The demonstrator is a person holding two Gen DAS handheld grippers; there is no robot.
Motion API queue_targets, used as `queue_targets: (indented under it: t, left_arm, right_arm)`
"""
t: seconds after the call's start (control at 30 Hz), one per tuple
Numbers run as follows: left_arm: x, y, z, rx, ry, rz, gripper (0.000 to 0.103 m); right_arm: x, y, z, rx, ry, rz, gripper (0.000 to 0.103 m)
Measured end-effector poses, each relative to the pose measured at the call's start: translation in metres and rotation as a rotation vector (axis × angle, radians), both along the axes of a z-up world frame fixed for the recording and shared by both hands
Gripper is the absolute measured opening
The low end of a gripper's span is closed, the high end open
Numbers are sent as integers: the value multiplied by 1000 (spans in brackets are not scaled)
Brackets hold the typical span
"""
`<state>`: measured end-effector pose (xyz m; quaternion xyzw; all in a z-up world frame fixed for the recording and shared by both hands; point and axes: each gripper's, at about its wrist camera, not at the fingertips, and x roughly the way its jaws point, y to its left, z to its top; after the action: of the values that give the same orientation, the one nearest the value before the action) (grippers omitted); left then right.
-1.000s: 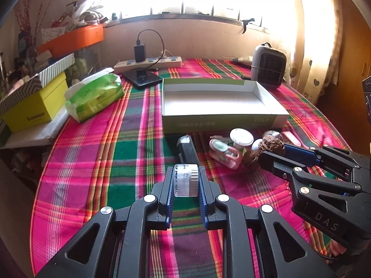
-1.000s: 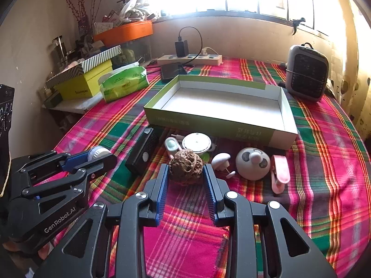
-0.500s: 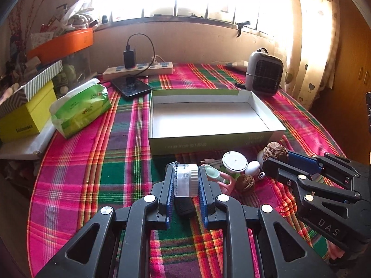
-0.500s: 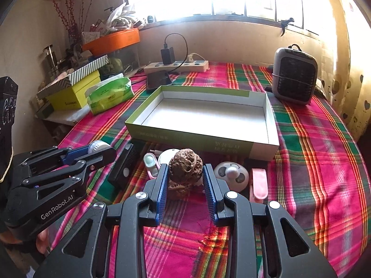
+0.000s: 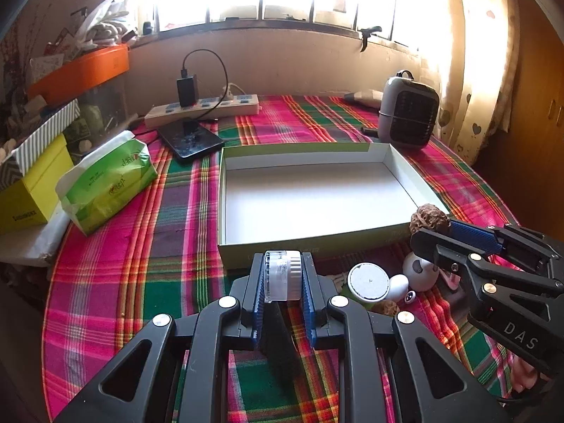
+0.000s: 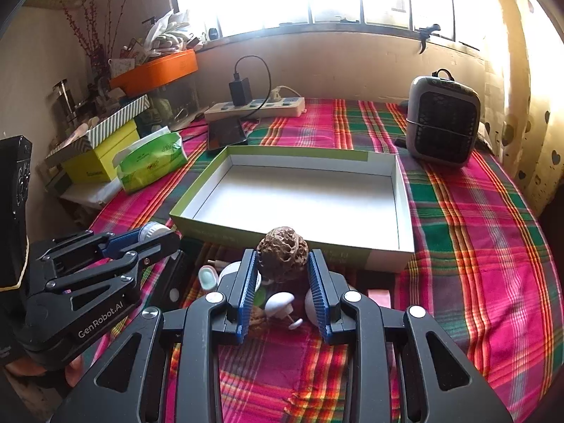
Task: Organize objects
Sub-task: 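Lift the white jar with the left gripper while the right gripper grasps and lifts the woven ball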
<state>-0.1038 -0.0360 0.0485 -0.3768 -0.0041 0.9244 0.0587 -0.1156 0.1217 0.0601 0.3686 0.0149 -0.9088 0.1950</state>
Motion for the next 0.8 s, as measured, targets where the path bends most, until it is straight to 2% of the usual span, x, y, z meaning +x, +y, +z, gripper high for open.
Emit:
queue_targets:
  t: [0.23, 0.47, 0.8]
  left_arm:
    - [-22, 1, 3, -3, -3, -11, 17]
    - [-45, -3, 7, 27, -16, -17, 17]
    - [-74, -3, 4, 15, -36, -7, 17]
  right_arm:
    - [-21, -1, 0, -4, -17, -7, 31]
    - [-42, -4, 3, -6, -25, -13, 31]
    - [-68, -9, 0, 7, -42, -12, 31]
